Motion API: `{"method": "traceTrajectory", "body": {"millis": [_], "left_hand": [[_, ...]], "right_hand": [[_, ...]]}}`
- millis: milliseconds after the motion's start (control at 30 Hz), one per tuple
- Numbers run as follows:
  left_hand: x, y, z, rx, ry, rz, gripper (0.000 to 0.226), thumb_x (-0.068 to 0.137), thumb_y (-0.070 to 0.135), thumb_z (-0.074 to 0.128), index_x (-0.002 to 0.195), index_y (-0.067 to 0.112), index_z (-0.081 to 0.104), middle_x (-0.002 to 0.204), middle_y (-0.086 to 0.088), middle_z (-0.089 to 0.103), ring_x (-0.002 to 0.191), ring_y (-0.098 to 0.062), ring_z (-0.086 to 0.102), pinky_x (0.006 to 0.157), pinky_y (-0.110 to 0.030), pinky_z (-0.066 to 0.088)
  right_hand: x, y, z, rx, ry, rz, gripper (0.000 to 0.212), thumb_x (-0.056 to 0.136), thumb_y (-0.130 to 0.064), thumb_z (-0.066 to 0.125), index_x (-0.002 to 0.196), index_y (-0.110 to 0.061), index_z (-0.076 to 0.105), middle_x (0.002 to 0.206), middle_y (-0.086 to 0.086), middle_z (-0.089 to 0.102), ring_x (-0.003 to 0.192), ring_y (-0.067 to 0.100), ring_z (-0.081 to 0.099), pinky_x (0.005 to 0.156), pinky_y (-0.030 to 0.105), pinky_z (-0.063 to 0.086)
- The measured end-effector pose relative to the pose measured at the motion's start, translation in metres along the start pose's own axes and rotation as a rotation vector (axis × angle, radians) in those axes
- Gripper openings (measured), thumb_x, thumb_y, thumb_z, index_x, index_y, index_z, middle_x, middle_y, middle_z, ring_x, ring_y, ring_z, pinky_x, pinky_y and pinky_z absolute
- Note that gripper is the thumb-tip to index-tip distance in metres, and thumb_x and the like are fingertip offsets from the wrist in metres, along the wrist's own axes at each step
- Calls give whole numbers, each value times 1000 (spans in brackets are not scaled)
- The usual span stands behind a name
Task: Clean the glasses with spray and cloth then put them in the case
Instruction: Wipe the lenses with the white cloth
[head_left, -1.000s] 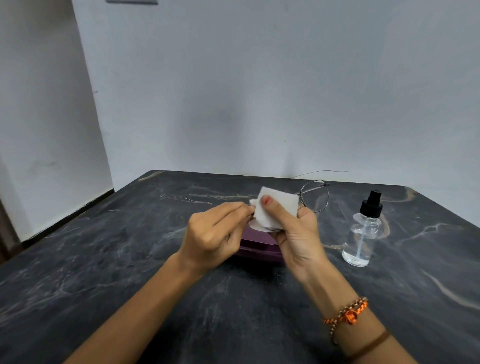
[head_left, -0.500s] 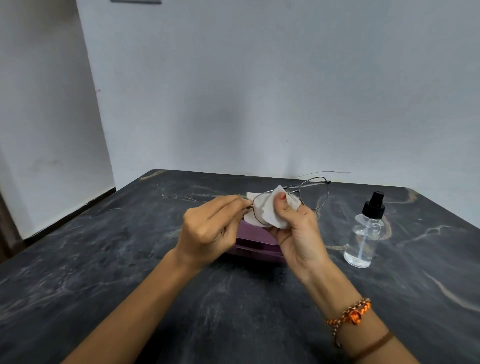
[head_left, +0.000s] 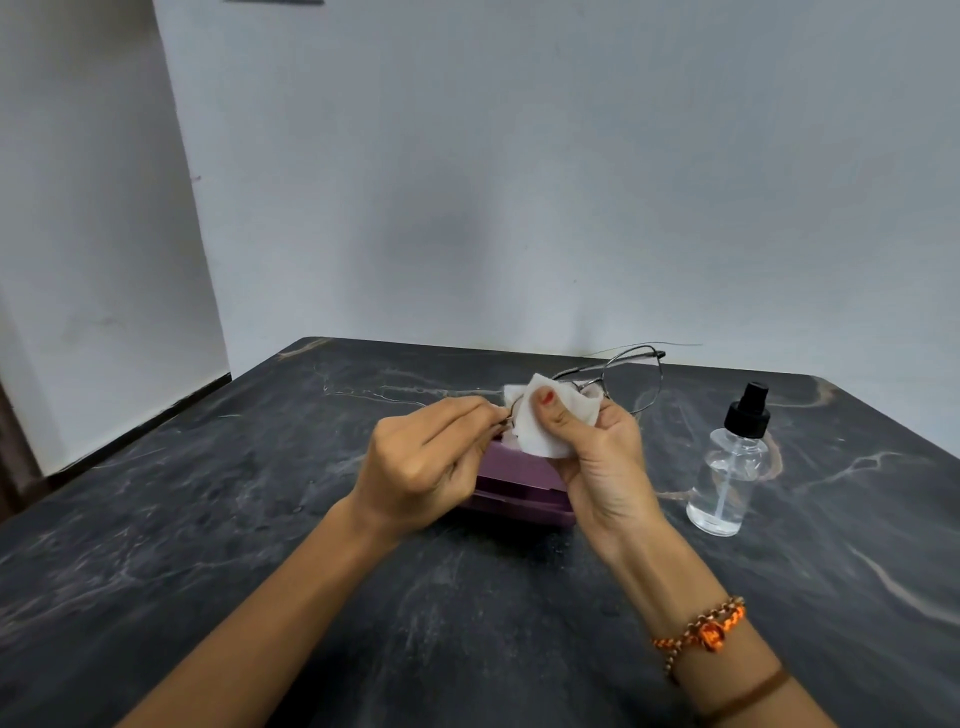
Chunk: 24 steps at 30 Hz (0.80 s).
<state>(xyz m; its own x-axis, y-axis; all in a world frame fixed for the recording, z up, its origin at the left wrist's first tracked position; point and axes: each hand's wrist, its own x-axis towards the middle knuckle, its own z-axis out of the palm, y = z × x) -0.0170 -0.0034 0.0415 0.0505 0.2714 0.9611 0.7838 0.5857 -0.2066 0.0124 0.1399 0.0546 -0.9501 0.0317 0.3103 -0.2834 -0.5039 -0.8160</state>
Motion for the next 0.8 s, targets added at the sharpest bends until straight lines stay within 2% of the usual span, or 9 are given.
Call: {"method": "traceTrajectory", "body": {"millis": [133, 300, 400, 500, 600, 800], "left_hand": [[1, 2, -1, 6, -6, -3, 8, 74, -3, 65, 72, -7, 72, 69, -12, 71, 73, -15, 59, 68, -21, 52], [2, 1, -2, 3, -39, -10, 8, 74, -2, 65, 72, -6, 72, 69, -12, 72, 69, -13, 62, 67, -20, 52], [1, 1, -2, -6, -57, -16, 9, 74, -1, 65, 73, -7, 72, 69, -12, 72, 68, -14, 63, 67, -20, 53], [0, -1, -2, 2, -61, -29, 9, 74, -1, 65, 72, -7, 72, 69, -12, 72, 63, -17, 67, 67, -21, 53], [0, -3, -3, 18, -45, -44, 8, 73, -2, 65, 71, -7, 72, 69, -13, 72, 62, -19, 68, 72, -19, 52], [1, -2, -3, 32, -5, -65, 14, 77, 0, 63, 71, -7, 72, 68, -13, 71, 65, -16, 66, 72, -18, 51]], "right_hand": [[-1, 1, 2, -17, 35, 17, 21, 54, -20, 71, 72, -14, 64, 60, -3, 71, 60, 6, 67, 52, 18, 54], [-2, 4, 6, 103, 35, 42, 39, 43, -14, 74, 79, -9, 59, 61, -2, 71, 60, 7, 67, 54, 18, 54], [0, 4, 5, 149, 35, 37, 32, 47, -7, 71, 78, -9, 60, 61, -2, 71, 60, 8, 67, 54, 19, 55], [0, 4, 4, 185, 17, 35, 28, 42, -11, 74, 68, -13, 67, 62, 1, 71, 61, 9, 68, 53, 19, 54], [1, 4, 0, 125, -24, 59, 8, 55, -10, 69, 59, -17, 72, 64, -1, 72, 64, 7, 68, 55, 18, 54], [1, 3, -4, -88, -97, 36, 13, 62, -23, 68, 67, -14, 74, 70, 1, 74, 68, 11, 69, 63, 22, 57]]}}
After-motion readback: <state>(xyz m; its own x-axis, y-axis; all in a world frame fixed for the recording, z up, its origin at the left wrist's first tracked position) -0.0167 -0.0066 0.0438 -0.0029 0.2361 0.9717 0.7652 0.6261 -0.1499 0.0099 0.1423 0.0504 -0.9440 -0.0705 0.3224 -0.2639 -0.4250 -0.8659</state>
